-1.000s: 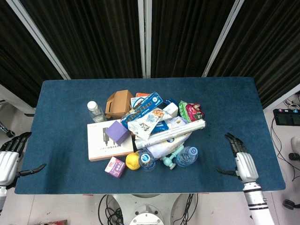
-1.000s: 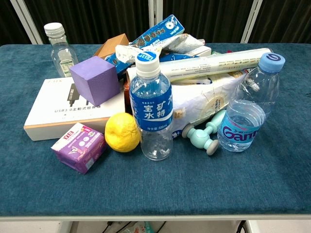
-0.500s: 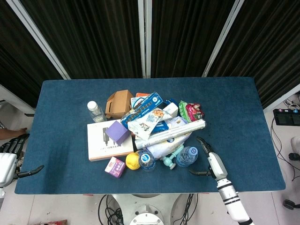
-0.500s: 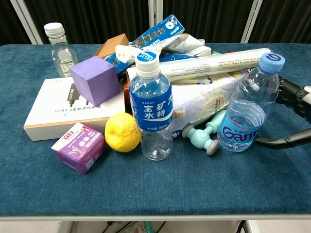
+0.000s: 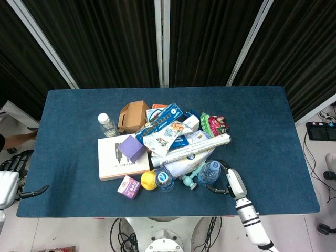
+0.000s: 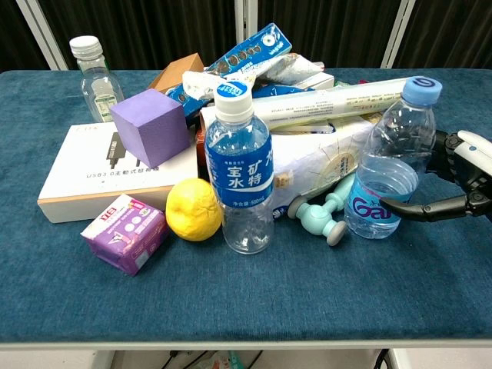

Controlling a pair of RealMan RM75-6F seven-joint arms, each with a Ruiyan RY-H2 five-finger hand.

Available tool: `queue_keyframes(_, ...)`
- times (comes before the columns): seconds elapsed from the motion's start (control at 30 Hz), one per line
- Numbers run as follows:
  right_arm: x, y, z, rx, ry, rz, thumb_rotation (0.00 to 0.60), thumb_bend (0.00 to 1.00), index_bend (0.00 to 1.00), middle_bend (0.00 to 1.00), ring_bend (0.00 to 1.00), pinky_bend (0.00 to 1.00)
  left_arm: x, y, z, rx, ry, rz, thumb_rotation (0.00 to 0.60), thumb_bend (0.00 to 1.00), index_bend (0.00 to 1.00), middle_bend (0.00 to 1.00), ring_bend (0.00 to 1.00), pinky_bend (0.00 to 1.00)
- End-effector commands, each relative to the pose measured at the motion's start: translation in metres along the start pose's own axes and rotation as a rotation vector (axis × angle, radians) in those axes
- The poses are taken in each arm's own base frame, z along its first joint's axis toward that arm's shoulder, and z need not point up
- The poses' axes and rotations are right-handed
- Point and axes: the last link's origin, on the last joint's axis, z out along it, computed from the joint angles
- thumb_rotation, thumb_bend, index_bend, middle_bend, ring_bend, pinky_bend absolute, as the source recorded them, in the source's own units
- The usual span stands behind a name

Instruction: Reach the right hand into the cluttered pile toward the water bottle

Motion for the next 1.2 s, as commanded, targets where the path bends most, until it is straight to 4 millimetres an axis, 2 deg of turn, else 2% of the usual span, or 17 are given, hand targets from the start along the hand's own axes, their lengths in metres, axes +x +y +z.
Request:
queue_keyframes(0.03, -0.001, 0.000, 0.000, -0.001, 0.002, -0.004, 0.600, 0.31, 0.54, 0.44, 0.29, 0.35, 0.001, 0.000, 0.000, -0.001, 0.003, -0.001, 0.294, 0.05, 0.09, 0.11, 0.14, 0.25)
queue_keyframes(0.17, 0.000, -0.001, 0.000, 0.008, 0.019, -0.002, 0.600, 0.34, 0.64, 0.47, 0.34, 0.40, 0.001, -0.001, -0.001, 0.003, 0.004, -0.001, 0.294, 0.05, 0.09, 0.11, 0.14, 0.25)
queue_keyframes(0.33, 0.010, -0.012, -0.010, 0.071, 0.050, 0.002, 0.600, 0.36, 0.67, 0.49, 0.36, 0.42, 0.001, -0.001, -0.002, 0.005, 0.004, -0.004, 0.294, 0.05, 0.09, 0.11, 0.14, 0.25)
queue_keyframes(0.47, 0.028, -0.037, -0.023, 0.180, 0.106, 0.020, 0.600, 0.37, 0.68, 0.50, 0.37, 0.43, 0.001, 0.001, -0.002, -0.001, 0.008, -0.004, 0.296, 0.05, 0.09, 0.11, 0.14, 0.25)
queue_keyframes(0.6, 0.046, -0.072, -0.018, 0.302, 0.155, 0.013, 0.600, 0.38, 0.68, 0.51, 0.38, 0.43, 0.002, 0.004, -0.002, -0.009, 0.009, -0.005, 0.295, 0.05, 0.09, 0.11, 0.14, 0.25)
queue_keyframes(0.77, 0.057, -0.118, 0.018, 0.388, 0.185, -0.014, 0.600, 0.42, 0.69, 0.52, 0.39, 0.44, 0.005, 0.005, -0.002, -0.017, 0.012, -0.002, 0.295, 0.05, 0.09, 0.11, 0.14, 0.25)
queue_keyframes(0.9, 0.052, -0.148, 0.071, 0.411, 0.206, -0.083, 0.600, 0.43, 0.69, 0.52, 0.39, 0.44, 0.006, 0.004, -0.004, -0.014, 0.017, -0.006, 0.297, 0.05, 0.09, 0.11, 0.14, 0.25)
queue_keyframes(1.0, 0.038, -0.158, 0.104, 0.378, 0.195, -0.099, 0.600, 0.43, 0.69, 0.52, 0.39, 0.44, 0.006, 0.003, -0.004, -0.017, 0.016, -0.007, 0.295, 0.05, 0.09, 0.11, 0.14, 0.25)
queue_keyframes(1.1, 0.023, -0.166, 0.129, 0.362, 0.178, -0.124, 0.600, 0.43, 0.69, 0.52, 0.39, 0.44, 0.006, 0.002, -0.003, -0.015, 0.021, -0.007, 0.297, 0.05, 0.09, 0.11, 0.14, 0.25)
queue_keyframes(1.2, 0.010, -0.168, 0.144, 0.340, 0.150, -0.119, 0.600, 0.44, 0.69, 0.52, 0.39, 0.44, 0.007, 0.002, -0.003, -0.010, 0.028, -0.011, 0.294, 0.05, 0.09, 0.11, 0.14, 0.25)
